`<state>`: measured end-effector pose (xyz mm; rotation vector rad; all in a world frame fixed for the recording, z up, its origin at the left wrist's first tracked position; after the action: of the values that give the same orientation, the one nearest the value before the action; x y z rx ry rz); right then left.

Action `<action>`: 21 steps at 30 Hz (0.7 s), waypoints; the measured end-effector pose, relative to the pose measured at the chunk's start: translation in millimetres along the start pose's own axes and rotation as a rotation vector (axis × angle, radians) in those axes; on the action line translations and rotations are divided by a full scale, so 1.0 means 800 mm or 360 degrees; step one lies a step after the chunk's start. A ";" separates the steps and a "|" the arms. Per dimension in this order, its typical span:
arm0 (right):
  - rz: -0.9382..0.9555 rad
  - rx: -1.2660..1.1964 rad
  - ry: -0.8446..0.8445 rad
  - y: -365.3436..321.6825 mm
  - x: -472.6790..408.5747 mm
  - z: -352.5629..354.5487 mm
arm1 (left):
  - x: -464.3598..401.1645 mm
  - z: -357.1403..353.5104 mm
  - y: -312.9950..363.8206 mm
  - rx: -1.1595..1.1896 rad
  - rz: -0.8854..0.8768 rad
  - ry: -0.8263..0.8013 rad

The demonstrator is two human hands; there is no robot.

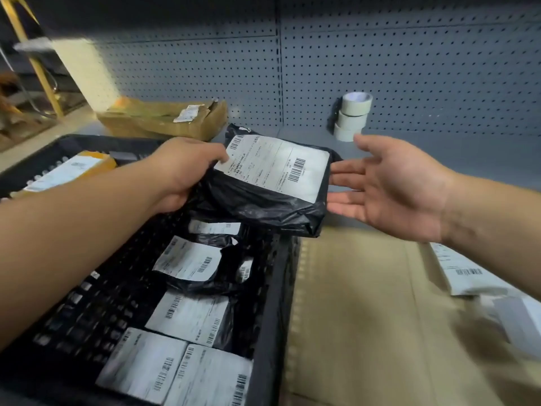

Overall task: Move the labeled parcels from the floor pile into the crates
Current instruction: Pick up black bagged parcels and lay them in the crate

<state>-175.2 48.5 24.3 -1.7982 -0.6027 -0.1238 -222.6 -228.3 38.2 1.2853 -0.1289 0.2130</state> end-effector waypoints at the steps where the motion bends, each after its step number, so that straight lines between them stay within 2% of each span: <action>1: -0.0006 0.0017 0.0001 -0.001 -0.008 -0.012 | -0.004 0.015 -0.006 -0.0049 0.0030 0.0022; 4: -0.0068 0.0111 -0.0011 0.004 -0.033 -0.052 | -0.012 0.061 -0.030 -0.0305 0.0170 0.0063; 7: -0.0192 0.0220 -0.0032 0.023 -0.054 -0.093 | -0.013 0.093 -0.053 -0.0562 0.0337 -0.0006; 17: -0.0631 0.0444 -0.0021 0.137 -0.088 -0.185 | 0.002 0.117 -0.115 -0.1581 0.0719 -0.0563; 21: -0.0869 0.0464 -0.0038 0.178 -0.084 -0.203 | 0.009 0.118 -0.150 -0.1749 0.0853 -0.0735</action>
<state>-131.9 -151.3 -73.3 -1.3218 -1.0625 -0.3655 -185.8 -350.1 -46.6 0.1563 -0.8649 0.2431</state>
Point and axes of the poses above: each hand's wrist, its own x-axis away from the middle knuckle, its own z-axis out of the back of the hand, y = z × x, the point moved 5 cm from there along -x, towards the middle knuckle, and after that the axes turned 6 degrees about -y, right-handed, at the moved point
